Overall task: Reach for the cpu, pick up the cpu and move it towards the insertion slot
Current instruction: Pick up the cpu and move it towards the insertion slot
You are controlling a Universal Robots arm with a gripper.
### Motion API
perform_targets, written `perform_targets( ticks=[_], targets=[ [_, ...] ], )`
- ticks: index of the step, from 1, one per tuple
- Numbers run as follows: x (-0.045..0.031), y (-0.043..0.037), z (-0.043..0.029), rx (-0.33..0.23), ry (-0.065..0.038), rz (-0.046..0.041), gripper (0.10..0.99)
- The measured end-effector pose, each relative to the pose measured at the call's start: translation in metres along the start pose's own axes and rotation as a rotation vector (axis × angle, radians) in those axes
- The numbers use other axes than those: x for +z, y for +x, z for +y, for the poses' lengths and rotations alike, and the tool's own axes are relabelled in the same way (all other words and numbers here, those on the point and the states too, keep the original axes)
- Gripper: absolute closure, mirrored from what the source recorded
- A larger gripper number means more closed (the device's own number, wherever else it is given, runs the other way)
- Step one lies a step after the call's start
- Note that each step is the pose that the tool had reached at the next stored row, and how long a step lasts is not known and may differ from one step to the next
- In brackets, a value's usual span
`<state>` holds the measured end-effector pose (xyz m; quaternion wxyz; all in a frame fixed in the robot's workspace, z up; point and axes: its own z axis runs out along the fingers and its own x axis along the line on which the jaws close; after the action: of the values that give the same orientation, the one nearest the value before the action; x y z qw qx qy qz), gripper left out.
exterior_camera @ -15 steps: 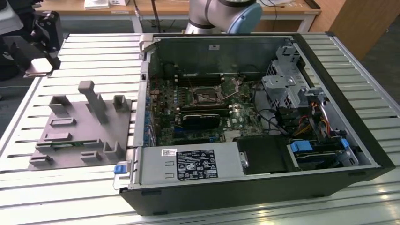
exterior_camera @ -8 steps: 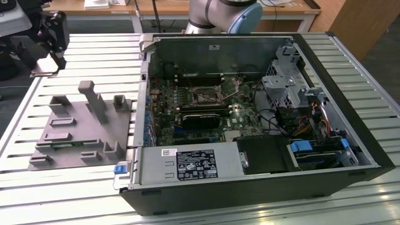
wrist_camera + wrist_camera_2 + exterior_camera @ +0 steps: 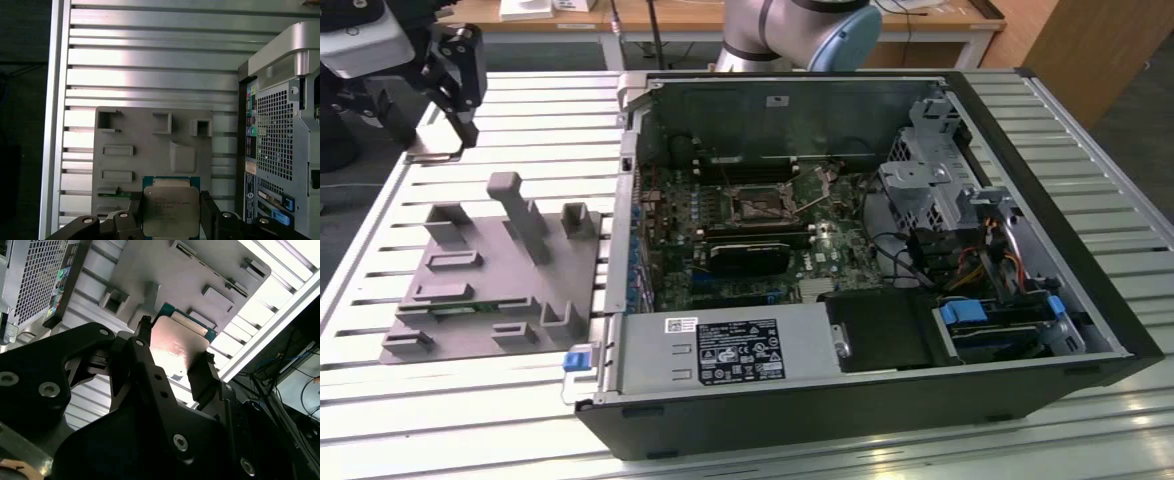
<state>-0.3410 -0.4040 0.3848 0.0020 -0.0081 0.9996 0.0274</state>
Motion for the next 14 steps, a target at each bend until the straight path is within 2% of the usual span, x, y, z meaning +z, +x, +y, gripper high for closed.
perform_targets(
  ticks=[14],
  targets=[
    [0.0002,-0.0212,0.0015,0.0,0.0,0.0,0.545]
  ],
)
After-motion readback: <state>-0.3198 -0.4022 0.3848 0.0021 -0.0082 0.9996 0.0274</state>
